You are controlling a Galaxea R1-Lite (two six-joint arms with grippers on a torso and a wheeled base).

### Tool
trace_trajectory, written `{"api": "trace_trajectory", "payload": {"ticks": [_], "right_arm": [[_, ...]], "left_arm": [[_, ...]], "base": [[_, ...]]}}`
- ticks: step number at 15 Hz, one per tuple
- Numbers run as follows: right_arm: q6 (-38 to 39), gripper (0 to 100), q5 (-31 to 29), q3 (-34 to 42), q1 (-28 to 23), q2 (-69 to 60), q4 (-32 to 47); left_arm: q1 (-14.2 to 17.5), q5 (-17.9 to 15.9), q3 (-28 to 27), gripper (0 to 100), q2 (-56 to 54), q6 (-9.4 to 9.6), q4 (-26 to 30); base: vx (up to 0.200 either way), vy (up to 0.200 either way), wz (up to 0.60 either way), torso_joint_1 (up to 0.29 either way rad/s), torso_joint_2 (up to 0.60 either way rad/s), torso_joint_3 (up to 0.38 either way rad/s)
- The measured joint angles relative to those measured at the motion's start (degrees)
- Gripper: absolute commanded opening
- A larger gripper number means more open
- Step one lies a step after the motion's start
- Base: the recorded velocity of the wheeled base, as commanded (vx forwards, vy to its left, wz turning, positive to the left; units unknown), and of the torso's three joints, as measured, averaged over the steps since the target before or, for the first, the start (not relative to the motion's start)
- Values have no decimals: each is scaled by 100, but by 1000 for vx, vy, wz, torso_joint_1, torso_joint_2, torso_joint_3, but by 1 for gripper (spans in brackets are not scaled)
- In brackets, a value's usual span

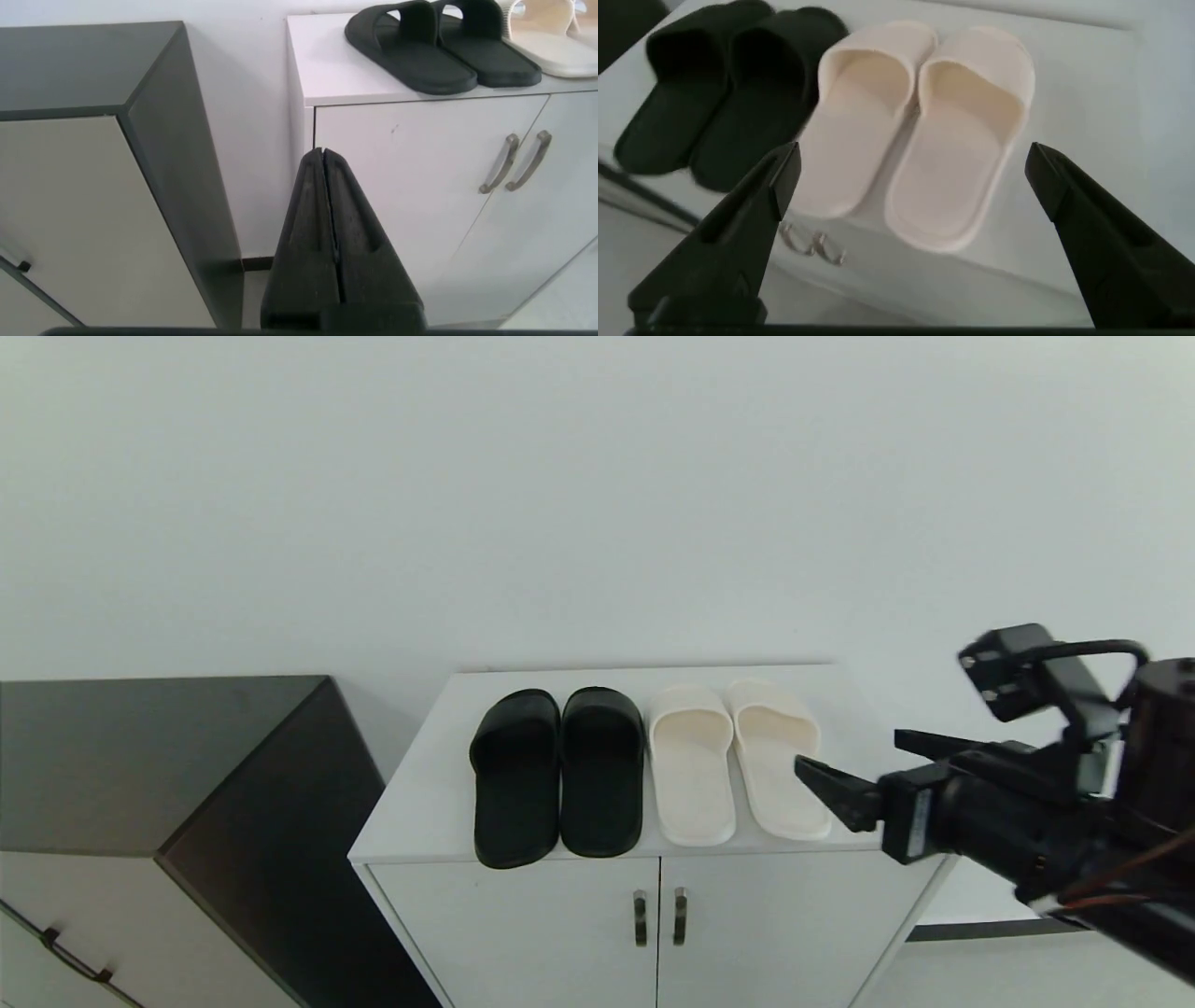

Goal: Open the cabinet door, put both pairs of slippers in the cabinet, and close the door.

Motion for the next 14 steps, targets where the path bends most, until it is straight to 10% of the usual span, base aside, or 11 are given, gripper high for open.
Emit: {"api": "trace_trajectory", "payload": {"ticks": [6, 14], "right_arm": [[112, 100, -1212, -1477, 17, 2310, -884], [279, 100, -1242, -2577, -360, 3694, -877]], "left_arm": [[-2, 2, 0, 0, 0, -35, -2], [0, 9, 0, 0, 0, -146, -10]], "base": [[0, 0, 0, 0, 0, 0], [0, 0, 0, 0, 0, 0]]}}
